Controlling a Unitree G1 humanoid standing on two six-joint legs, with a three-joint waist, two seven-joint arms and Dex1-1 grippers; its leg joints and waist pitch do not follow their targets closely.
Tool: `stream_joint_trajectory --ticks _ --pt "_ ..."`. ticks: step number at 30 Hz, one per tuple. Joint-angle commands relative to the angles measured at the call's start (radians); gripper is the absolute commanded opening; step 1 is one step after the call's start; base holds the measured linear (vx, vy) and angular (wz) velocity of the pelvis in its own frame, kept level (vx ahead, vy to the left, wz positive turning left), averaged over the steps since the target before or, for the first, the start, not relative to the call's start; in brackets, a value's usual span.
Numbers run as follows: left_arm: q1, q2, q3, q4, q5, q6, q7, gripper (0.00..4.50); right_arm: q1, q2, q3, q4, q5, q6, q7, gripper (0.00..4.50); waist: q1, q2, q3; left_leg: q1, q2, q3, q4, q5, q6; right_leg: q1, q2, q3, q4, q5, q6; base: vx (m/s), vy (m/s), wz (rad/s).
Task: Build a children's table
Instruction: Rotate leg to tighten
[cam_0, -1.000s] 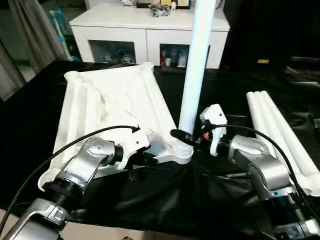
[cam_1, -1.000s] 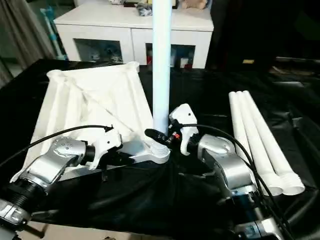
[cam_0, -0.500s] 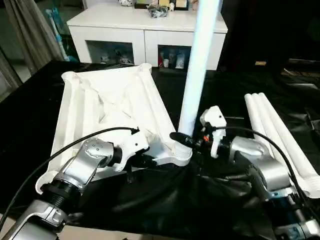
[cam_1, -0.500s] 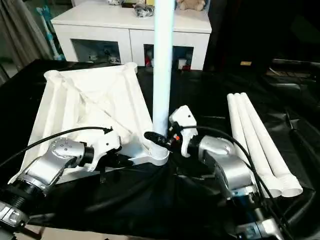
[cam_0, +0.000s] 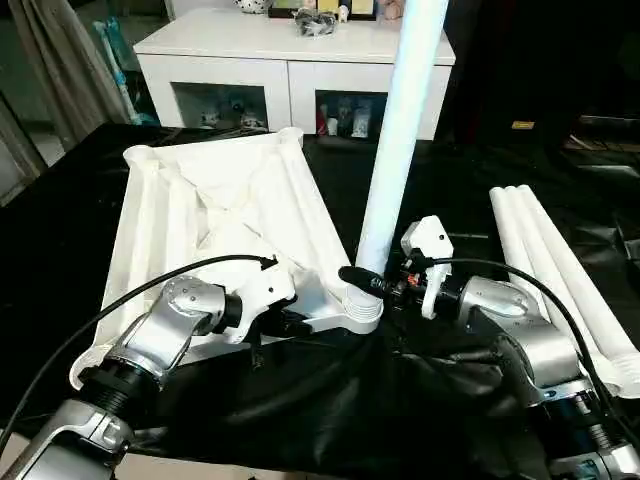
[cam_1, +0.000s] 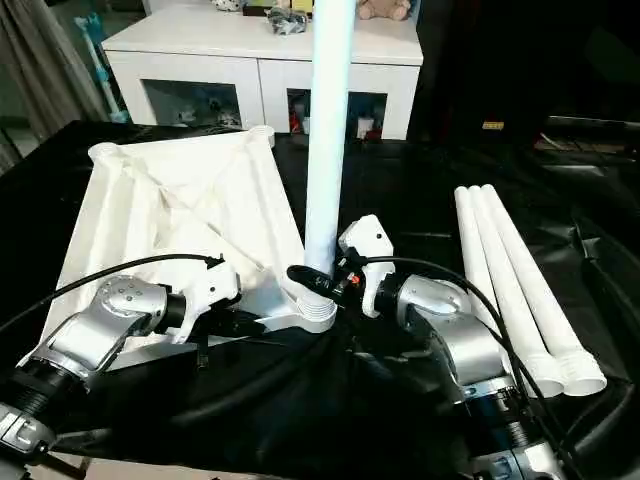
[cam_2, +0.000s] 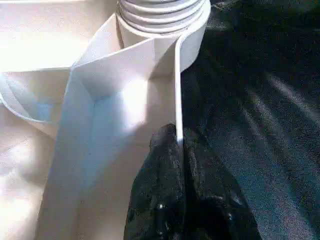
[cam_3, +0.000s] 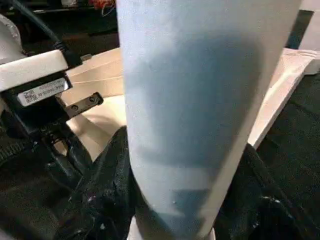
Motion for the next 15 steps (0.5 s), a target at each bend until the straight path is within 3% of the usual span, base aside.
stream_joint_trajectory --ticks 1,3,4,6,10,13,15 --pt "-0.011 0.004 0.008 0.056 0.066 0.047 0.081 0.00 0.040 0.022 0.017 0.168 -0.092 0.049 -0.117 1.83 -0.005 0.008 -0.018 0.020 0.065 -0.038 -0.090 -0.450 -0.070 -0.006 -0.095 0.056 -0.114 -0.390 -0.148 0.000 0.000 0.00" --pt "-0.030 -0.049 0.018 0.086 0.069 0.086 0.150 0.00 0.016 0.067 0.009 0.222 -0.117 0.034 -0.204 1.83 -0.011 0.005 -0.013 0.019 0.063 -0.044 -0.094 -0.476 -0.079 -0.007 -0.098 0.054 -0.120 -0.486 -0.121 0.000 0.000 0.00" --pt "-0.030 -0.049 0.018 0.086 0.069 0.086 0.150 0.00 0.016 0.067 0.009 0.222 -0.117 0.034 -0.204 1.83 -0.015 0.005 -0.010 0.024 0.062 -0.047 -0.094 -0.504 -0.084 -0.012 -0.100 0.053 -0.128 -0.552 -0.103 0.000 0.000 0.00" --pt "-0.068 -0.125 0.029 0.138 0.075 0.123 0.243 0.00 -0.029 0.130 -0.017 0.306 -0.133 0.020 -0.324 1.83 -0.021 0.008 -0.012 0.027 0.061 -0.052 -0.097 -0.525 -0.085 -0.010 -0.101 0.050 -0.134 -0.585 -0.085 0.000 0.000 0.00" --pt "-0.121 -0.201 0.015 0.207 0.104 0.174 0.333 0.00 -0.102 0.191 -0.051 0.436 -0.145 0.008 -0.469 1.83 -0.036 0.012 -0.010 0.037 0.059 -0.059 -0.101 -0.597 -0.095 -0.020 -0.096 0.045 -0.141 -0.571 -0.082 0.000 0.000 0.00" --pt "-0.182 -0.282 0.013 0.276 0.117 0.219 0.419 0.00 -0.172 0.240 -0.096 0.561 -0.135 0.003 -0.589 1.83 -0.043 0.012 -0.012 0.038 0.057 -0.061 -0.109 -0.633 -0.099 -0.016 -0.093 0.039 -0.144 -0.525 -0.085 0.000 0.000 0.00" --pt "-0.209 -0.323 0.019 0.298 0.115 0.233 0.445 0.00 -0.207 0.262 -0.122 0.623 -0.126 -0.003 -0.627 1.83 -0.044 0.015 -0.012 0.047 0.055 -0.063 -0.109 -0.667 -0.101 -0.019 -0.092 0.036 -0.147 -0.522 -0.083 -0.035 0.050 -0.08"
